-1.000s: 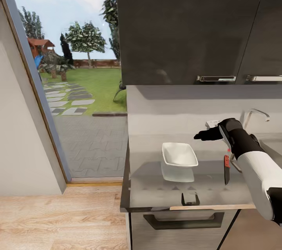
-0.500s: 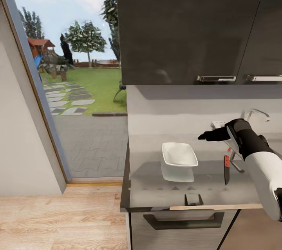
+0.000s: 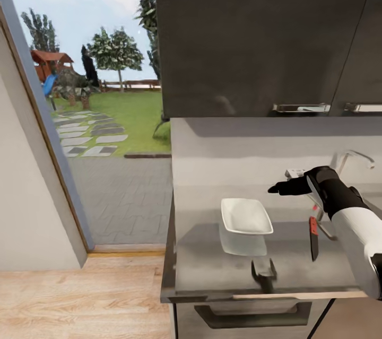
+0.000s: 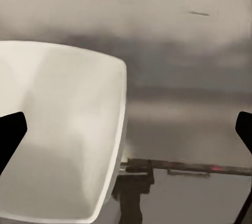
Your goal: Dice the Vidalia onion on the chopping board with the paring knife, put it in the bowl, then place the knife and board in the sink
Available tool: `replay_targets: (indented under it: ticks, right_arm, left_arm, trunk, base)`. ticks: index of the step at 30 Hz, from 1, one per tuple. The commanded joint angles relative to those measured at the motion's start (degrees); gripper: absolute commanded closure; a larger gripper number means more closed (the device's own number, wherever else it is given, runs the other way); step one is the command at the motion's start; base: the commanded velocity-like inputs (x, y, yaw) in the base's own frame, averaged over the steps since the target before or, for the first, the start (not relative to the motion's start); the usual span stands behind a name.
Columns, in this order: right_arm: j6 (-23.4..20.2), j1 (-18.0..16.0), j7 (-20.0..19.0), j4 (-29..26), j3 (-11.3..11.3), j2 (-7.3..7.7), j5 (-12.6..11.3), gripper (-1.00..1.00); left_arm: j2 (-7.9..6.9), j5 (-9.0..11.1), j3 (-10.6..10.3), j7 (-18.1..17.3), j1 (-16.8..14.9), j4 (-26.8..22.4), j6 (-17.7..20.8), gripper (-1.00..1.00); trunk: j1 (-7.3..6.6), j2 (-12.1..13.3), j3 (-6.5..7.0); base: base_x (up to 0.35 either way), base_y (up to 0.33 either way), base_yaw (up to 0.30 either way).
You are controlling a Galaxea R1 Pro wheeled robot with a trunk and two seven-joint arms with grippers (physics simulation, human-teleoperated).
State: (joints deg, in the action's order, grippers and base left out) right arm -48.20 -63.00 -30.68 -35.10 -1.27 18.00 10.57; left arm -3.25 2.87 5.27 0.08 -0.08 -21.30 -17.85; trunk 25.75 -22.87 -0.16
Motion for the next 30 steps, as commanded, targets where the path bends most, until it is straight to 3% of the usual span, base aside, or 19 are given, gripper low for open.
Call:
replay_targets:
  ticks: [1, 15, 30]
  right_arm:
    - [-0.05, -0.02, -0.49, -0.02, -0.13, 0.05, 0.59, -1.00]
    - [0.23, 0.06, -0.52, 1.28, -0.08, 0.19, 0.59, -1.00]
    - [3.98, 0.06, -0.52, 4.05, -0.05, 0.28, 0.59, -1.00]
  left_arm:
    - [0.00, 0.29, -0.04, 0.01, -0.01, 0.03, -0.17, -1.00]
    - [0.00, 0.29, -0.08, 0.01, -0.01, 0.03, -0.17, -1.00]
    - [0.00, 0.29, -0.05, 0.01, 0.00, 0.03, -0.17, -1.00]
  trunk:
    - [0.03, -0.04, -0.07]
    - [0.03, -0.04, -0.81]
    - [0.03, -0.04, -1.94]
  base:
    - [0.105, 0.000, 0.000]
    - [0.019, 0.000, 0.000]
    - [0.054, -0.025, 0.000]
